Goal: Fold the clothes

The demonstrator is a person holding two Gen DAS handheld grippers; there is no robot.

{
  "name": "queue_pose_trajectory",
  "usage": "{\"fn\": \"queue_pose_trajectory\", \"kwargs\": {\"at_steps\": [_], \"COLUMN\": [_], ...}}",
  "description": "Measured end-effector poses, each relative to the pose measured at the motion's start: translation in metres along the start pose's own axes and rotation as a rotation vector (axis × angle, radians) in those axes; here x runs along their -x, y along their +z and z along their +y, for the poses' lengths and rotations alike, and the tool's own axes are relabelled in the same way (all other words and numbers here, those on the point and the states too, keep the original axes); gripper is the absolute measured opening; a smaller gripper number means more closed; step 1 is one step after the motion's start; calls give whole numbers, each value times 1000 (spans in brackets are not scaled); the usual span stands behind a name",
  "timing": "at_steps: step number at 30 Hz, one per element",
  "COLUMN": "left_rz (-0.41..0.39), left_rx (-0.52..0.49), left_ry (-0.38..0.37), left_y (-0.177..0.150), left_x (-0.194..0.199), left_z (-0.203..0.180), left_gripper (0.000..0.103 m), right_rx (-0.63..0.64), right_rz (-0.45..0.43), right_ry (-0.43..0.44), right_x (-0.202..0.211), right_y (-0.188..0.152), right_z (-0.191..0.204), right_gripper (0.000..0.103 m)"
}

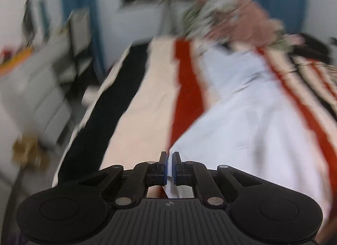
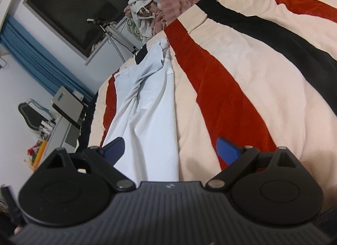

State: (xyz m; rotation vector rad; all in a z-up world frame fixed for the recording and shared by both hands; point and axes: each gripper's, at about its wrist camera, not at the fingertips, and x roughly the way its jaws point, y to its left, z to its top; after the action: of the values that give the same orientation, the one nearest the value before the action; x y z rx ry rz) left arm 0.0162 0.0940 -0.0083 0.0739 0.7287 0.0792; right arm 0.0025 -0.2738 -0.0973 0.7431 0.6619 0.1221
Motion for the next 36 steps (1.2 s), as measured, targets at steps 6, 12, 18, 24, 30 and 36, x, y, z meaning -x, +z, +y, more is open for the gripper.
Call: {"fn": "queue_pose_trajectory", "kwargs": {"at_steps": [6,12,18,24,30,36], "left_rz": [-75,157,184,160,301,427], "left_rx": [-259,-284,-142,136,368,331], "left_ry": [-211,-381,-476,-418,-373,-423], "left_y": [-23,-61,-52,-11,-12,-28], "left_x": [56,12,0,-34,-102,-119], "left_z": [-97,-152,-115,-44,6,1], "left_gripper": [4,6,57,67,63,34], "right_rx": [20,25,-52,-70,-124,-147], "right_rz": [3,51,123,193,294,403], "right_ry": [2,2,54,57,8,3], "right_x": [-1,-6,-15,-31,-54,-69], "right_y": [-1,-4,-9,-18,-32,-43], "right_z": [4,4,-5,-2,-10,-13], "right_gripper": [95,95,95,74,74,46]}}
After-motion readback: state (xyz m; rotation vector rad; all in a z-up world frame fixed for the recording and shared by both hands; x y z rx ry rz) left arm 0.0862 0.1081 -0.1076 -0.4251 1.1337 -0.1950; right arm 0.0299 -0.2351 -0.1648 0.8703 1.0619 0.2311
